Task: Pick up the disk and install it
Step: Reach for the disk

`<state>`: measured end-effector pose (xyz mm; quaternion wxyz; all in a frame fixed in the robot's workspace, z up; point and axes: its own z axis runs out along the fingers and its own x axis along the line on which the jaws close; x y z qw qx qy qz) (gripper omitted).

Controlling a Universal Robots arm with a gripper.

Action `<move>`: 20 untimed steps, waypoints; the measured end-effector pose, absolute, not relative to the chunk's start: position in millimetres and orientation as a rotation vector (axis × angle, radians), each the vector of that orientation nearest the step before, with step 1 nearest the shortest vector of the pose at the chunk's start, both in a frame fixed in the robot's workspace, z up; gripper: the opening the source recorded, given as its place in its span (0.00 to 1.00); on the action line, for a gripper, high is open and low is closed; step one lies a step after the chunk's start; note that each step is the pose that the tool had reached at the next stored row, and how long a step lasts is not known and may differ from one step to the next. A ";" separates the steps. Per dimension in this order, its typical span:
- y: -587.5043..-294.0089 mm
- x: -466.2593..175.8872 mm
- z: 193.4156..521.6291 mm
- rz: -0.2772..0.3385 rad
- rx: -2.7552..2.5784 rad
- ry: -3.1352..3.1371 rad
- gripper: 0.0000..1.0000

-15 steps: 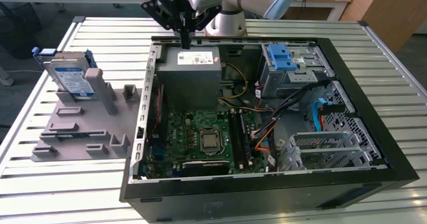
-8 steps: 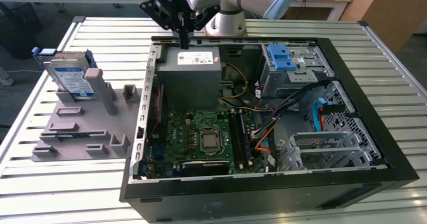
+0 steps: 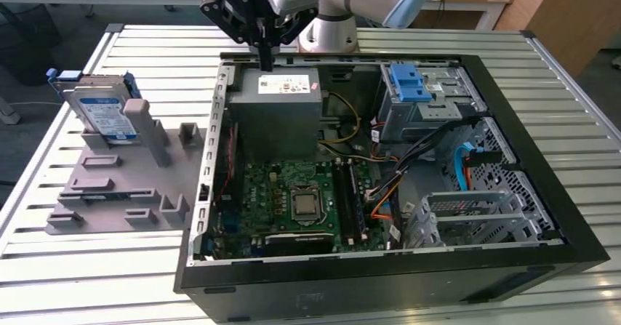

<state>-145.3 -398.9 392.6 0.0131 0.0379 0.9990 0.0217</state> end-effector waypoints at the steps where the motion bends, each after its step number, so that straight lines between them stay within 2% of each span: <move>1: -398.9 -145.6 392.5 0.068 0.118 3.112 0.11; 20: -398.9 -151.3 392.3 0.068 0.118 3.113 0.11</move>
